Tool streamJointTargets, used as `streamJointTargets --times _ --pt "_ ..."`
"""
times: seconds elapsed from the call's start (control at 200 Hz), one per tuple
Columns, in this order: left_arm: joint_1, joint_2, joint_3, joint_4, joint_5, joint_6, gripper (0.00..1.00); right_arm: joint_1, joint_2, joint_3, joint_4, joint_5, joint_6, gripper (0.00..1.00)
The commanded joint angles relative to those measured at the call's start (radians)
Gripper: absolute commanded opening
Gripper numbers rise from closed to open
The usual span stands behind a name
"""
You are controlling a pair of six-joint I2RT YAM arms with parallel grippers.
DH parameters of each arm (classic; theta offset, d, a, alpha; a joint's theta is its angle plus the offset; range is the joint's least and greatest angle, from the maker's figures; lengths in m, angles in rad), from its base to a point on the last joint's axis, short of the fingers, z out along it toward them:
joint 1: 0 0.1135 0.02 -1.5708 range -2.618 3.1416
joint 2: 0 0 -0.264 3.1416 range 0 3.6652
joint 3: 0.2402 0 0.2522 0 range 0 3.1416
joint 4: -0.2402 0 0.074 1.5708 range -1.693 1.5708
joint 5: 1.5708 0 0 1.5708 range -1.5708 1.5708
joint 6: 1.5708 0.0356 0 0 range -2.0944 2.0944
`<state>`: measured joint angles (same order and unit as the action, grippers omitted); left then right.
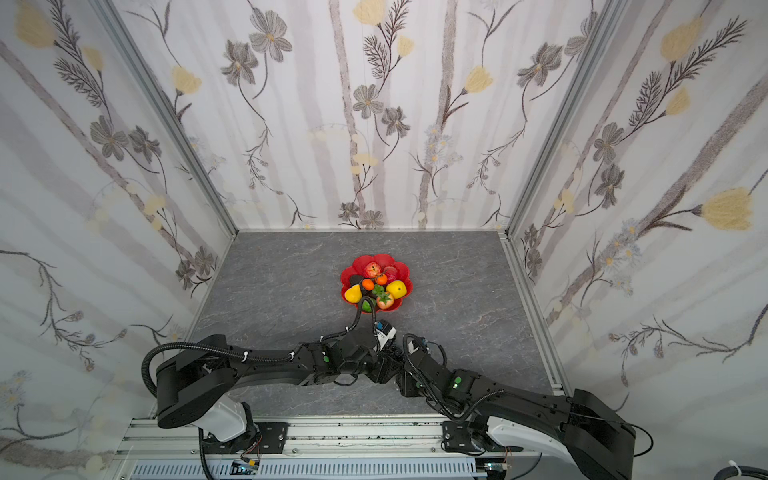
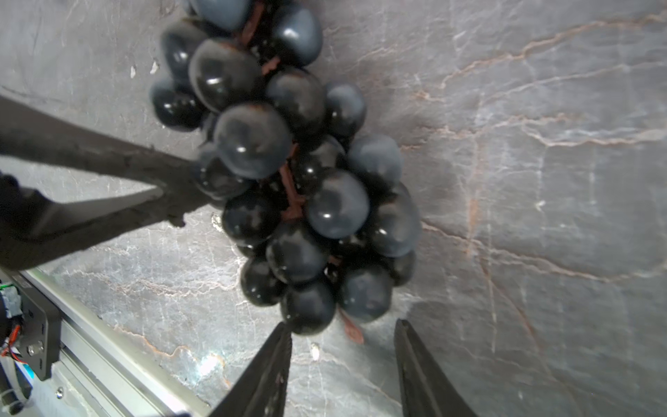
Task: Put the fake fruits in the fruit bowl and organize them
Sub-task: 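Close the right gripper on the grape stem and lift the bunch while left withdraws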
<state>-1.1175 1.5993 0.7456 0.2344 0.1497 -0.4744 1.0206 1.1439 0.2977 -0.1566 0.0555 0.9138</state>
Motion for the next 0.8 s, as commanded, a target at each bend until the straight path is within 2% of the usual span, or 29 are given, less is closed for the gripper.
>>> streamJointTargets --times 0.0,0.16,0.495,0.68,0.794 --pt "0.001 -0.004 -0.002 0.023 -0.003 -0.006 0.64 0.001 0.022 0.026 0.062 0.017 -0.022 0.46" --pt "0.001 -0.010 -0.005 0.023 -0.006 -0.006 0.64 0.001 0.067 0.052 0.047 0.042 -0.018 0.36" --pt "0.002 -0.008 -0.006 0.024 -0.007 -0.006 0.64 -0.001 0.094 0.068 0.008 0.072 0.013 0.26" --pt "0.003 -0.009 -0.009 0.025 -0.012 -0.009 0.64 -0.001 0.129 0.090 -0.021 0.073 0.021 0.24" --pt "0.002 -0.012 -0.011 0.026 -0.015 -0.011 0.64 -0.001 0.145 0.097 -0.029 0.075 0.032 0.27"
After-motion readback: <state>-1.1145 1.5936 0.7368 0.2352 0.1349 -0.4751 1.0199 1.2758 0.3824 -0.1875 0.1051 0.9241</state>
